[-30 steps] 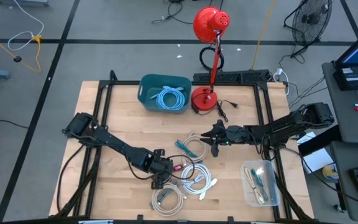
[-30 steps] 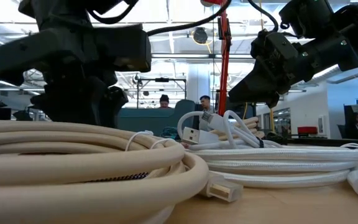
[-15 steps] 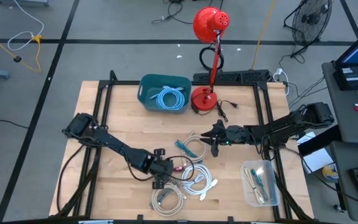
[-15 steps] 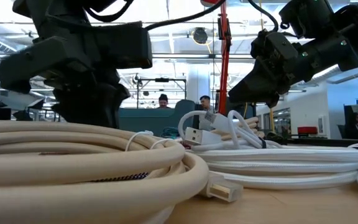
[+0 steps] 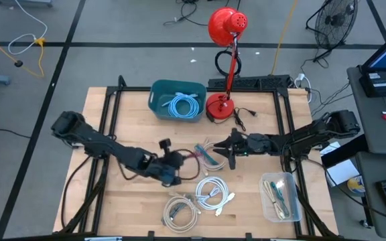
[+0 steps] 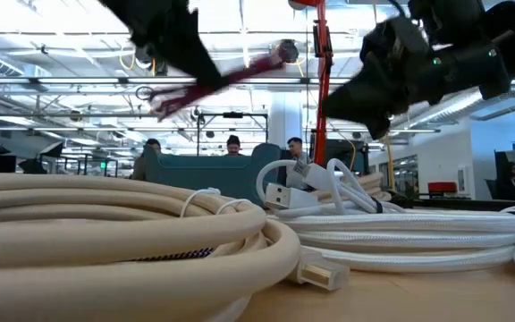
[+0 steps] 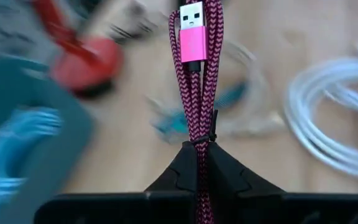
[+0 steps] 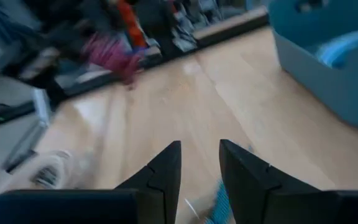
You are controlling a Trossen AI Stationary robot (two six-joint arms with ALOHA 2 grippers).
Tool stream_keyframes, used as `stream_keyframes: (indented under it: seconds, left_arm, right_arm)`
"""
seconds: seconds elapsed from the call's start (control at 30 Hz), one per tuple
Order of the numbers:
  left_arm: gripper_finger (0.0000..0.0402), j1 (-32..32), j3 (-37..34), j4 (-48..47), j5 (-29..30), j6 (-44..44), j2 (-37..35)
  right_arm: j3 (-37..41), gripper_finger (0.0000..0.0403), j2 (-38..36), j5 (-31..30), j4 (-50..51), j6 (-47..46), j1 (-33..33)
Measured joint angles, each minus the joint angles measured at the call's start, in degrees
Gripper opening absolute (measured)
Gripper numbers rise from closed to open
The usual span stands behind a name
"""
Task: Pick & Place USB Port
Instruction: Put the red charger cable into the transparent bin
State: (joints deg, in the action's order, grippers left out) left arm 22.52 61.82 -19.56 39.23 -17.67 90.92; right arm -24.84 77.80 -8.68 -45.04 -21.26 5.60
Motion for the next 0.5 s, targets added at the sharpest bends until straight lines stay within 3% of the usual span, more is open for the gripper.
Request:
stream_keyframes:
  seconds: [0.13,0.27,0.4,0.5]
  left_arm:
    - [0.001,0.0,0.0,3.8,11.0,2.4,-3.9]
    - [0.001,-0.5,0.0,20.0,16.4,14.5,-5.3]
    - [0.001,-1.6,0.1,34.3,12.4,25.7,-5.2]
    - [0.001,-3.1,0.1,36.3,5.6,26.5,-4.8]
  right_arm:
    - [0.0,0.01,0.0,0.6,-9.7,3.9,0.9]
    - [-0.1,0.01,0.0,5.3,-23.4,8.9,0.8]
    - [-2.8,0.0109,0.0,6.0,-25.7,13.8,0.6]
    - [-6.9,0.0129,0.0,8.0,-22.6,17.5,0.6]
